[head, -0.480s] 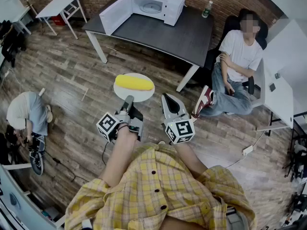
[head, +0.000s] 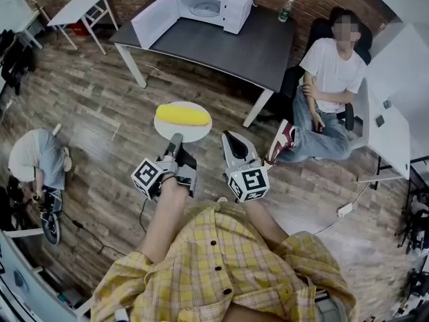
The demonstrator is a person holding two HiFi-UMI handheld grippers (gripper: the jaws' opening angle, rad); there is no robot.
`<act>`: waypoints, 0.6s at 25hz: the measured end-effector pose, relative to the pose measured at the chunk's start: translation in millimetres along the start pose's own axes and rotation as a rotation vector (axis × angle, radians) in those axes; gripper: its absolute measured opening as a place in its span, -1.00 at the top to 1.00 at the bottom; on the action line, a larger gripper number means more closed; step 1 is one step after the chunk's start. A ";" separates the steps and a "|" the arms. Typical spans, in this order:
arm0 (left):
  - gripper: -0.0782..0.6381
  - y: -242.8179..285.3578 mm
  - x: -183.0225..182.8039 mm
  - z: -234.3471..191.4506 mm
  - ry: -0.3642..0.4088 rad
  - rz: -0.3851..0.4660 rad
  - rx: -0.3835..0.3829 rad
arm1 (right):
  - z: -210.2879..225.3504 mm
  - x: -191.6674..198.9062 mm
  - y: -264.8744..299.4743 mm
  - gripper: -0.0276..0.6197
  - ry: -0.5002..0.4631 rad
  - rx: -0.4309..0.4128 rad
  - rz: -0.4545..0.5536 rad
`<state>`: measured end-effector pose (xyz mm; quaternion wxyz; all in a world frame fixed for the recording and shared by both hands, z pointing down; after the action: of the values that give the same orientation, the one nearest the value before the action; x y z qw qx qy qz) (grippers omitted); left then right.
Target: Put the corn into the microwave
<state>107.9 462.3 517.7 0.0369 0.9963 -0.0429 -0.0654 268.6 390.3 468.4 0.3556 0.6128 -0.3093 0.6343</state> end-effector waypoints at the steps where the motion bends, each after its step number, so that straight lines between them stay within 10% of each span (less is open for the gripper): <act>1: 0.70 1.8 3.1 -1.5 0.005 0.001 -0.001 | 2.9 -0.3 -0.9 0.90 -0.002 -0.007 0.000; 15: 0.70 22.4 64.2 2.7 -0.065 0.047 0.047 | 51.6 -5.6 -18.5 0.90 -0.033 -0.089 0.025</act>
<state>169.1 434.1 508.6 0.0139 0.9929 -0.0690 -0.0957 312.7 357.4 464.9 0.3693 0.6029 -0.3508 0.6141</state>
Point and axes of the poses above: the fingertips, and each gripper's own axes: y forward along the fingers, z to its right, x out of its underside, the point moved 4 cm from there along -y, backward along the fingers, and after that the axes turned 2 degrees about -y, right-handed, at the moved point
